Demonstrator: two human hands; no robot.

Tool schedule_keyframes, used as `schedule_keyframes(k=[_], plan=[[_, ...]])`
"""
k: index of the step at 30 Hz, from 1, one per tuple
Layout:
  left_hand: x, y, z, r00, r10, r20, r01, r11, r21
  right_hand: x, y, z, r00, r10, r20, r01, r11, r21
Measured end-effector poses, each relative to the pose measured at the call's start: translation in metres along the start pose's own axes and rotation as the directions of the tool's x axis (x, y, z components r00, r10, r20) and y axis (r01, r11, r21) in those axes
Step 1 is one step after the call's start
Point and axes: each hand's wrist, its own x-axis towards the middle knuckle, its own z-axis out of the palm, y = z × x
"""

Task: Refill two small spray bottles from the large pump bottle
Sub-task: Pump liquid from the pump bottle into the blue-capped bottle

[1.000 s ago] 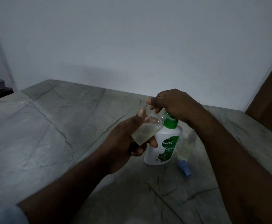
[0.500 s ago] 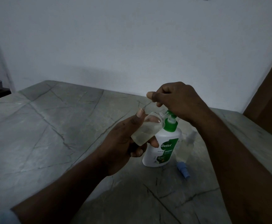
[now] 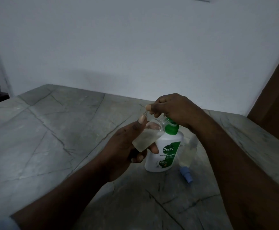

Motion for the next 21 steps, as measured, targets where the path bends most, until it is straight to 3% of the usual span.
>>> schedule_keyframes(k=[3,9,21], plan=[[-0.0002,0.0007,0.0007,1.0,0.014,0.012,-0.014,1.0,-0.006,-0.0018,0.0016,-0.0022,0.998,-0.018,-0.055,0.018,1.0,0.009],[0.0004,0.0015,0.0017,0.998,0.057,0.04,-0.055,0.998,-0.039,-0.0049,0.0013,-0.0079,0.944,-0.138,-0.301,0.148,0.989,0.011],[-0.0008,0.0023,0.0003,0.999,0.031,0.013,-0.03,0.999,-0.021,0.0012,0.0027,-0.004,0.989,-0.034,-0.145,0.046,0.996,0.082]])
